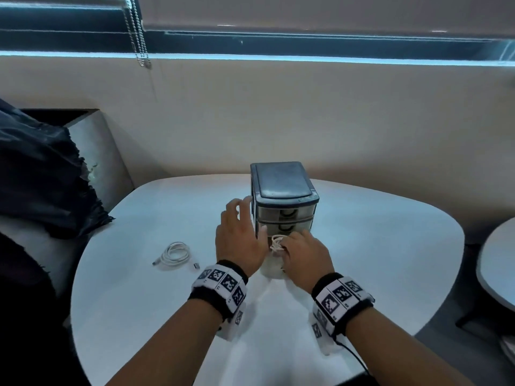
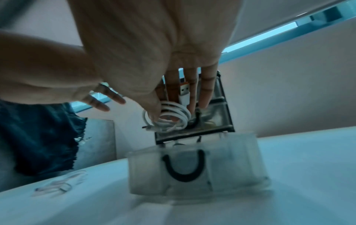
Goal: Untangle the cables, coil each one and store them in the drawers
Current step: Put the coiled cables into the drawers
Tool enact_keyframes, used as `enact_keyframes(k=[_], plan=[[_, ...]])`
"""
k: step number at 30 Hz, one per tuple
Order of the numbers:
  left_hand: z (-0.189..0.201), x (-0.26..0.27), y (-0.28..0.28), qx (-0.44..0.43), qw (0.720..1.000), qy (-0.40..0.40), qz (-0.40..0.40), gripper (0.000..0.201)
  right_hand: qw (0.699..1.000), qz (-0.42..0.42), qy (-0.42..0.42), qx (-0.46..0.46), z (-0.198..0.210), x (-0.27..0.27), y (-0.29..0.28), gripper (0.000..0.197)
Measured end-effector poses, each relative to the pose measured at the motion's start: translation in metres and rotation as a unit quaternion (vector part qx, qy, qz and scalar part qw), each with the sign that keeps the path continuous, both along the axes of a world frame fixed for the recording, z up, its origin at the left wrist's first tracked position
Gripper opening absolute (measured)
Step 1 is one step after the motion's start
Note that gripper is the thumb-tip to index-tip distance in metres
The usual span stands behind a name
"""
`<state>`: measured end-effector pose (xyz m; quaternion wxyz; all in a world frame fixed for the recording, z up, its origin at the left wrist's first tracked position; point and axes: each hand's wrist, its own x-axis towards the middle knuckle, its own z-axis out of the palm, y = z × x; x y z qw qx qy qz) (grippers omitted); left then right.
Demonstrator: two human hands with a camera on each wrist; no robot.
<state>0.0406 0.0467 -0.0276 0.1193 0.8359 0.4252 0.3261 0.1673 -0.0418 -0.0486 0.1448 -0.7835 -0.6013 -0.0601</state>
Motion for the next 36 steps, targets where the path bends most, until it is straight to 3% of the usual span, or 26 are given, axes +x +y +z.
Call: enact_keyframes(k=[2,5,10,12,14,19,20,22,25,30,33,36], plan=[[-0.017,0.004,0.003,0.007,1.000,0.008,-0.019,0.075,0.999,-0.011,0.003,-0.052,-0.003,0.013,0.005,0.017],[-0.043,0.005,0.002,-0.082,0.996,0.030,-0.028,0.082,0.993,0.008,-0.020,-0.112,-0.003,0.015,0.013,0.020],[-0.059,0.004,0.003,-0.203,0.978,0.036,-0.040,0.042,0.985,0.001,-0.038,-0.167,-0.002,0.010,0.018,0.012],[-0.061,0.004,0.006,-0.225,0.970,0.061,-0.065,0.035,0.984,-0.015,-0.034,-0.173,-0.001,0.015,0.022,0.007],[-0.062,0.004,0.007,-0.244,0.965,0.066,-0.076,0.027,0.981,-0.030,-0.035,-0.186,-0.002,0.021,0.023,0.014],[-0.063,0.005,0.008,-0.256,0.962,0.065,-0.073,0.025,0.995,-0.034,-0.044,-0.082,-0.004,0.016,0.017,0.015],[-0.063,0.006,0.008,-0.254,0.962,0.064,-0.072,0.025,0.996,-0.026,-0.030,-0.074,-0.006,0.012,0.015,0.023],[-0.063,0.007,0.009,-0.251,0.963,0.064,-0.069,0.024,0.992,-0.016,-0.008,-0.126,-0.013,0.008,0.014,0.042],[-0.064,0.006,0.009,-0.251,0.963,0.066,-0.072,0.025,0.985,-0.001,-0.012,-0.170,-0.023,0.008,0.011,0.051],[-0.065,0.001,0.007,-0.263,0.958,0.071,-0.088,0.035,0.987,0.010,0.004,-0.163,-0.023,0.007,0.007,0.048],[-0.065,-0.013,0.006,-0.266,0.958,0.040,-0.096,0.048,0.994,0.000,0.028,-0.109,-0.012,0.000,0.005,0.039],[-0.060,-0.040,0.014,-0.268,0.963,-0.012,-0.032,0.045,0.999,-0.003,0.045,-0.029,0.004,-0.019,0.013,0.031]])
